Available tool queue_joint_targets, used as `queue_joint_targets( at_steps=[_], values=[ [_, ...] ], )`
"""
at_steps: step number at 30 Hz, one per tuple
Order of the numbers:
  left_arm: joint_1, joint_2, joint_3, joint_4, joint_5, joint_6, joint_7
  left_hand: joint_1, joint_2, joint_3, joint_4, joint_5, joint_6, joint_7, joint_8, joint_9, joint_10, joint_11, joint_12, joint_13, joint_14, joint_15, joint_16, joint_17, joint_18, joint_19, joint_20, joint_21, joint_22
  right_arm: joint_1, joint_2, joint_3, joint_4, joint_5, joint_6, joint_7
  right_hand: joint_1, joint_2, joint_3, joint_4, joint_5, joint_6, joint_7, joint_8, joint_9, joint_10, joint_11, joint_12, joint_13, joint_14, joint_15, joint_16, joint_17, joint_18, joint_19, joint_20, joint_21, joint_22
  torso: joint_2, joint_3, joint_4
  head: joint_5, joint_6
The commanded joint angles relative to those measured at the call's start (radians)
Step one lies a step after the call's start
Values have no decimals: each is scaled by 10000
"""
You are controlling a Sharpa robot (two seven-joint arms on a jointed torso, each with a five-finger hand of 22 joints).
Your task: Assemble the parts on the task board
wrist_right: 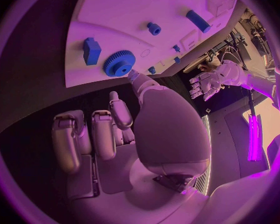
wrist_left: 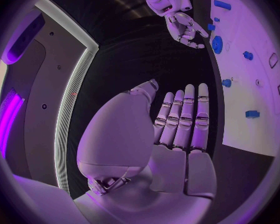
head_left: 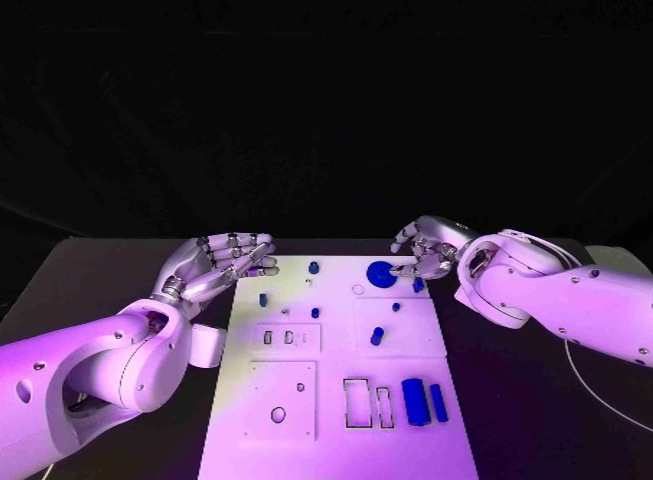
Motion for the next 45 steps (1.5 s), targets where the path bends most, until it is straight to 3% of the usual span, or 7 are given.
queue_joint_targets(
  at_steps=[1, 11, 32, 37, 39, 41, 45],
  values=[
    [12, 18, 7, 2, 42, 196, 74, -2, -7, 43, 3, -54, -83, 379, -33, -14, -69, -12, -30, -5, -61, 4, -47, 10, 127, 56, 18, 11, -9, -40, 147, -12, -112, 154, 422, -210, 70, 69, -53, 24, 33, -103, -4, 49, 11, 132, 4, 147, 133, 715, 67, 81, 926, -132, 1046, 58, 34, 2627, 7, -10, 7, 25, -23],
    [12, 31, 7, -16, 42, 192, 69, -4, -8, 44, 1, -53, -84, 377, -34, -14, -70, -13, -32, -4, -60, 4, -48, 14, 129, 59, 18, 13, -10, -127, 544, -44, -424, 104, 454, -304, 92, 93, -84, 66, 46, -124, 8, 57, 18, 209, 17, 322, 304, 734, 81, 138, 1032, -132, 1046, 71, 34, 2627, -2, -18, -10, 39, -51],
    [12, 19, 7, -16, 42, 183, 41, -7, -4, 48, -2, -51, -85, 377, -35, -14, -73, -13, -36, -2, -63, 4, -52, 21, 130, 63, 18, 14, -13, -270, 806, -80, -697, -45, 707, -357, 249, 179, -21, 63, 46, -82, 13, 103, 37, 295, 25, 547, 526, 751, 94, 201, 1135, -132, 1046, 87, 34, 2627, 9, -8, -19, 65, -142],
    [12, 15, 7, -13, 42, 188, 34, -7, -4, 48, -2, -51, -85, 377, -35, -14, -73, -13, -36, -2, -63, 4, -52, 21, 130, 63, 18, 14, -13, -304, 846, -90, -695, -384, 561, -468, 390, 301, 154, 41, 21, 95, -1, 194, 63, 436, 12, 794, 763, 758, 88, 237, 1190, -132, 1046, 88, 34, 2627, 9, -9, -18, 64, -158],
    [12, 14, 7, -13, 42, 188, 30, -7, -4, 48, -2, -51, -85, 377, -35, -14, -73, -13, -36, -2, -63, 4, -52, 21, 130, 63, 18, 14, -13, -319, 848, -92, -678, -628, 414, -524, 459, 397, 338, 36, -28, 424, -65, 340, 101, 594, -42, 1019, 975, 760, 51, 257, 1216, -132, 1046, 65, 34, 2627, 9, -11, -13, 54, -168],
    [12, 10, 7, -15, 42, 188, 26, -7, -4, 48, -2, -51, -85, 377, -35, -14, -73, -13, -36, -2, -63, 4, -52, 21, 130, 63, 18, 14, -13, -332, 845, -93, -654, -861, 251, -561, 551, 507, 603, 9, -432, 777, -183, 501, 153, 686, -139, 1147, 1104, 758, -25, 264, 1221, -132, 1046, 6, 34, 2627, 6, -11, -11, 51, -172],
    [12, 3, 7, -18, 42, 187, 20, -7, -4, 48, -2, -51, -85, 377, -35, -14, -73, -13, -36, -2, -63, 4, -52, 21, 130, 63, 18, 14, -13, -359, 836, -95, -580, -1359, 59, -642, 544, 487, 819, -14, -467, 1085, -319, 692, 226, 696, -253, 1165, 1138, 760, -120, 274, 1238, -132, 1046, -78, 34, 2627, 9, -8, -16, 53, -179]
  ],
)
